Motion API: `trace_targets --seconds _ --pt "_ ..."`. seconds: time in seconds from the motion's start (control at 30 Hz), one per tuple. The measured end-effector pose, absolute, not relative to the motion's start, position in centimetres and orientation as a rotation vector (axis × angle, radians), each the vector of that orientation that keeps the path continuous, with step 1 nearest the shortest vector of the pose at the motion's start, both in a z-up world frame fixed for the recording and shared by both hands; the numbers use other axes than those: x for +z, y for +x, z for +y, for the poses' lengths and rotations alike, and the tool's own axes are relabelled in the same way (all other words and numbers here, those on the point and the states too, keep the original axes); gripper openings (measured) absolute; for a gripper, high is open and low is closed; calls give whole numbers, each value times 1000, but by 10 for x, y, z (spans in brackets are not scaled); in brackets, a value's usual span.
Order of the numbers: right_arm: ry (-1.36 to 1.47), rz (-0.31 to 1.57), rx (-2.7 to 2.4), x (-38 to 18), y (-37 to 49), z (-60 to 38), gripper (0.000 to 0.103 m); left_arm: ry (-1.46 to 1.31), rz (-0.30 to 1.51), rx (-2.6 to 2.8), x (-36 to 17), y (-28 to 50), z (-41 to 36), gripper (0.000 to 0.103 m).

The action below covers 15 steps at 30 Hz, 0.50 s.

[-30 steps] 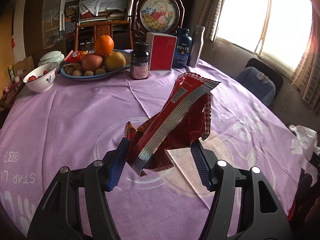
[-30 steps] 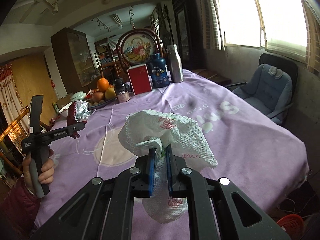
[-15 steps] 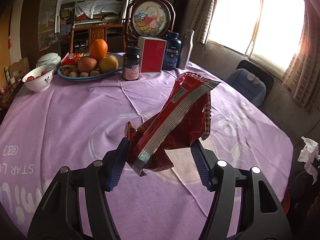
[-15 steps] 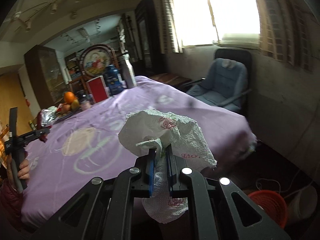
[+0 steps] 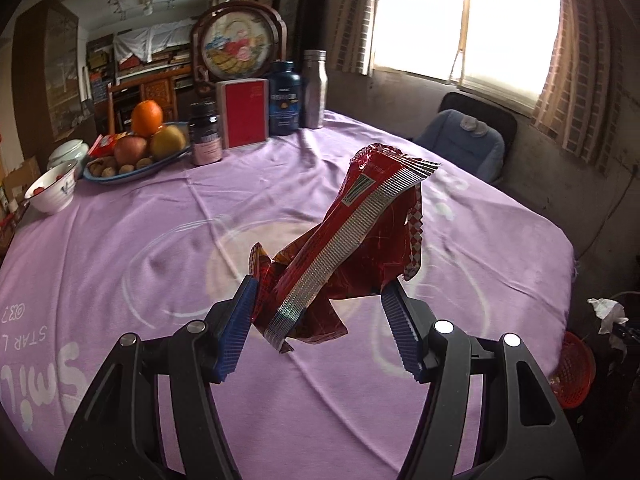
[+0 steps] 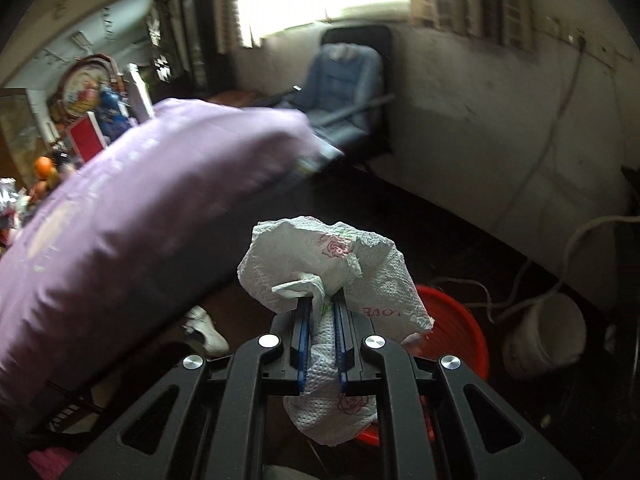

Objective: Collect trash
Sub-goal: 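Lift the chip bag with left tool while right tool lifts the tissue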

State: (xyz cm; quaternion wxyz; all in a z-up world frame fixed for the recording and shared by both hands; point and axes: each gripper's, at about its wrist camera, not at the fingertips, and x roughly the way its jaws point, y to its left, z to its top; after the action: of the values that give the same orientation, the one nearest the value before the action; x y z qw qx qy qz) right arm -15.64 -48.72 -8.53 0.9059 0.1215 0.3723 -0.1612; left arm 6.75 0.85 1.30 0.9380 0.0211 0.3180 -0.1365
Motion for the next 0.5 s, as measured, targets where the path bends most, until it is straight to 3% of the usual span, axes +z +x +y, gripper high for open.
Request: trace_targets --seconds 0.17,0.2,0.23,0.27,0.5 --pt "283 856 -394 -121 -164 -515 17 66 663 -362 11 62 -37 62" --pt "301 886 -411 -131 -165 -523 22 69 663 -375 11 61 -45 62" --pt "329 917 -419 -140 -165 -531 40 73 663 -390 12 60 -53 62" --pt "352 934 -420 -145 -165 -535 47 77 662 -411 13 58 -64 62" --pt "412 845 -392 -137 -180 -551 57 126 665 -507 18 53 -120 62"
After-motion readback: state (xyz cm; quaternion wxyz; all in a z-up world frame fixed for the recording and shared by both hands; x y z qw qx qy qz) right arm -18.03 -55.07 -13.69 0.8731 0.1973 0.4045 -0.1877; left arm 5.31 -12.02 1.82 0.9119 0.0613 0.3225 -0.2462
